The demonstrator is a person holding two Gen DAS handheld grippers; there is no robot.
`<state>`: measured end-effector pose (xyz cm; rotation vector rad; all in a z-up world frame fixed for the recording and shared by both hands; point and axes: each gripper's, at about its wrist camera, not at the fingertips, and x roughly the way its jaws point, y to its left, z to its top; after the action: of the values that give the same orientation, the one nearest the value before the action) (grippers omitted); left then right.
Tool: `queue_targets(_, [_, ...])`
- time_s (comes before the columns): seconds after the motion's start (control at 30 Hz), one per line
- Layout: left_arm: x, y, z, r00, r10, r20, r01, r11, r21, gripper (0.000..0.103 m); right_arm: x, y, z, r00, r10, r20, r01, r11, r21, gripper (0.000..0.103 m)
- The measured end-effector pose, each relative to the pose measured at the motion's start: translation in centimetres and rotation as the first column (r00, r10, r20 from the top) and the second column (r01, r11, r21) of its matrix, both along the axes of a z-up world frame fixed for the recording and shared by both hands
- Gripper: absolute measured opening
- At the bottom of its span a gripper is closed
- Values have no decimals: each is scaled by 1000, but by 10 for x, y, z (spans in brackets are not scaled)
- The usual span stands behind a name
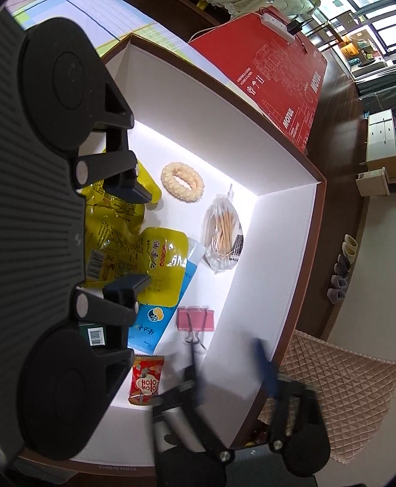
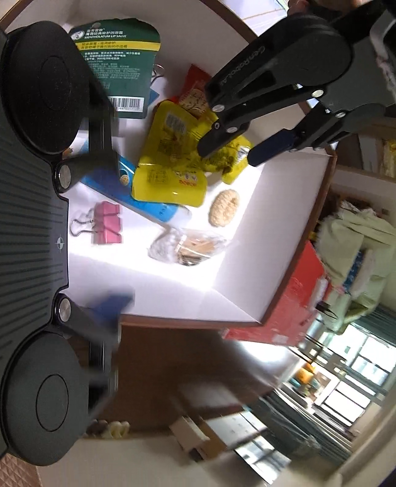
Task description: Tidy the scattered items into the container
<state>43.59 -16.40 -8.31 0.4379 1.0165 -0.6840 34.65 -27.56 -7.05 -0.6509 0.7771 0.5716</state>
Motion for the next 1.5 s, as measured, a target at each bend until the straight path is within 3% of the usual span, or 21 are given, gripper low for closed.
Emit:
queue_targets(0.23, [-5,3,1,1000,4,-2,-4,1000,11,47,-15,-6,12,997,-11,-75,17,997,72,82])
queue_targets(0.43, [-14,1,6,1000,9,7,-10,1000,25,54,-22,-10,23,984,-67,-165,89,988,128,82])
queue_targets(0.53, [-21,0,11,1000,7,17,-7,1000,27,63,-24,-14,26,971,-108,-213,143,977,156,82])
queue_targets(0.87, [-47,-3,33,998,18,65,-20,999,34,76,-42,-28,47,915,-223,-336,311,920,239,82])
queue_targets(0.93, [-53,-3,37,997,19,76,-22,999,35,77,-49,-28,50,913,-222,-342,314,918,243,84])
queue_targets(0.97, [-56,-4,40,997,19,81,-22,999,35,79,-53,-28,51,914,-219,-342,312,918,245,92])
queue_targets(1.03, [-62,-4,45,996,22,92,-25,999,32,80,-60,-28,55,919,-225,-324,314,915,254,100])
queue_targets(1.5, [-106,-3,78,983,46,178,-54,998,41,80,-102,-29,80,926,-256,-279,336,895,293,100])
